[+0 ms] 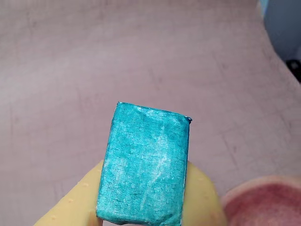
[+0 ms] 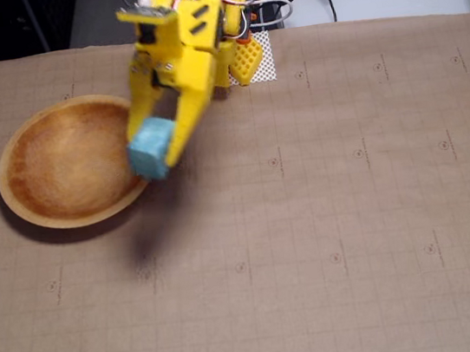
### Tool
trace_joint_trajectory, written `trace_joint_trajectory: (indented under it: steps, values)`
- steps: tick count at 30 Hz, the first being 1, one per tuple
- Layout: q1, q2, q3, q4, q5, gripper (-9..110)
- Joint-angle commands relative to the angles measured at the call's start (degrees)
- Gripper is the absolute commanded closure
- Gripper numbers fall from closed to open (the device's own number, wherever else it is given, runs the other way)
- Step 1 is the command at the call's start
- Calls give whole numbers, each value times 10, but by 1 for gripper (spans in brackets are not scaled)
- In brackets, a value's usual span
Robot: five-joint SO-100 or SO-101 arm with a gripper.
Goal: Grasp a blue block and put it in the bowl.
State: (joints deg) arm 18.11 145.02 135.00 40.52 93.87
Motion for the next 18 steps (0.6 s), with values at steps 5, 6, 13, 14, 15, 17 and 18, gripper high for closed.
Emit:
trace_joint_trajectory:
  steps: [5,6,13,14,15,17,18]
  values:
    - [124,25,-12,1,-4,105]
    - [134,25,-11,1,-4,105]
    - [172,-58,-18,-4,-4,105]
    - [173,-75,-19,-4,-4,105]
    - [175,-86,-20,-5,-4,105]
    - [187,-105,-20,-5,-4,105]
    - [192,-113,-20,-5,-4,105]
